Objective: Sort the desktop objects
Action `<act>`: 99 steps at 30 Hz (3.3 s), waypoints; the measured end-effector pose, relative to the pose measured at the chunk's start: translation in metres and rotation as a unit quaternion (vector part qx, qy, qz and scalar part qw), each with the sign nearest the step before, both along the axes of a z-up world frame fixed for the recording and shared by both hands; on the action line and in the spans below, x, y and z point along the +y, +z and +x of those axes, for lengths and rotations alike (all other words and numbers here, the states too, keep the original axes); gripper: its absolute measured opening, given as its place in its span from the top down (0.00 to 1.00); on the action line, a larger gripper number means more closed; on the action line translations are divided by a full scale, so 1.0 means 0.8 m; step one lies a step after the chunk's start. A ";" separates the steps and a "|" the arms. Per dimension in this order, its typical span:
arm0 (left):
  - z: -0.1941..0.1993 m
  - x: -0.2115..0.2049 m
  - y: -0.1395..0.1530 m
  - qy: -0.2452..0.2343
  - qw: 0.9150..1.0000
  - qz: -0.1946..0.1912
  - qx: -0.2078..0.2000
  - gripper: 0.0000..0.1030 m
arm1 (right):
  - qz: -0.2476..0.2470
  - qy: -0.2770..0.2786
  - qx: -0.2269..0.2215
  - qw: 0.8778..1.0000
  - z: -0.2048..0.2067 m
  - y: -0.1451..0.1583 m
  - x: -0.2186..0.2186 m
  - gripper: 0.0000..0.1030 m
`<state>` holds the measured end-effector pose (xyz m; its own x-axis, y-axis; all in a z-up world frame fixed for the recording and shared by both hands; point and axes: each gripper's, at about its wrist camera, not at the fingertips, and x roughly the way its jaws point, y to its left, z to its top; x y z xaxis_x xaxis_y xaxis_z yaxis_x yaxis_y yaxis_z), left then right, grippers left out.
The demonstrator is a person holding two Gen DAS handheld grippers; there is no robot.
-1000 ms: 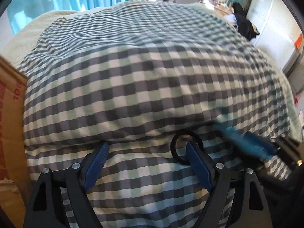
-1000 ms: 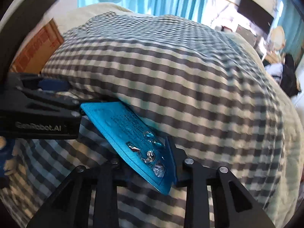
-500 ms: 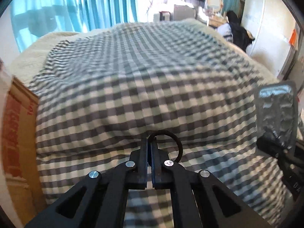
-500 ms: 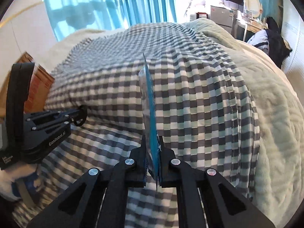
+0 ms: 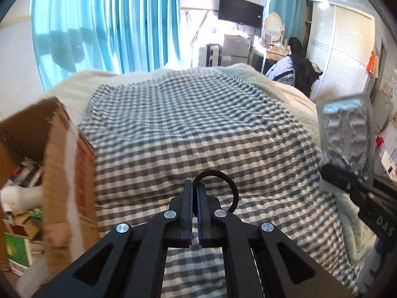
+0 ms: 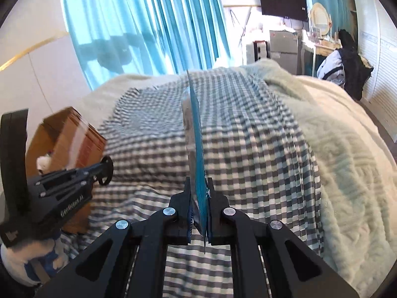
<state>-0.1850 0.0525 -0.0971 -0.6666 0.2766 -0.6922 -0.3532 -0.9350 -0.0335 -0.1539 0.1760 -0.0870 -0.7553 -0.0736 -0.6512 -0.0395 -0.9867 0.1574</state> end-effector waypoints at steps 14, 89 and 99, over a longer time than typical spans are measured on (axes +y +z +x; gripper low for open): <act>0.051 -0.081 0.098 0.018 0.997 0.020 0.072 0.98 | 0.018 0.012 0.069 0.997 0.041 0.100 -0.089 0.93; 0.046 -0.261 0.167 0.220 0.967 -0.012 0.127 0.00 | 0.043 0.068 0.156 0.984 0.044 0.177 -0.249 0.00; 0.104 -0.182 0.202 0.173 0.972 0.004 0.158 0.00 | 0.088 0.034 0.165 0.982 0.114 0.201 -0.185 0.00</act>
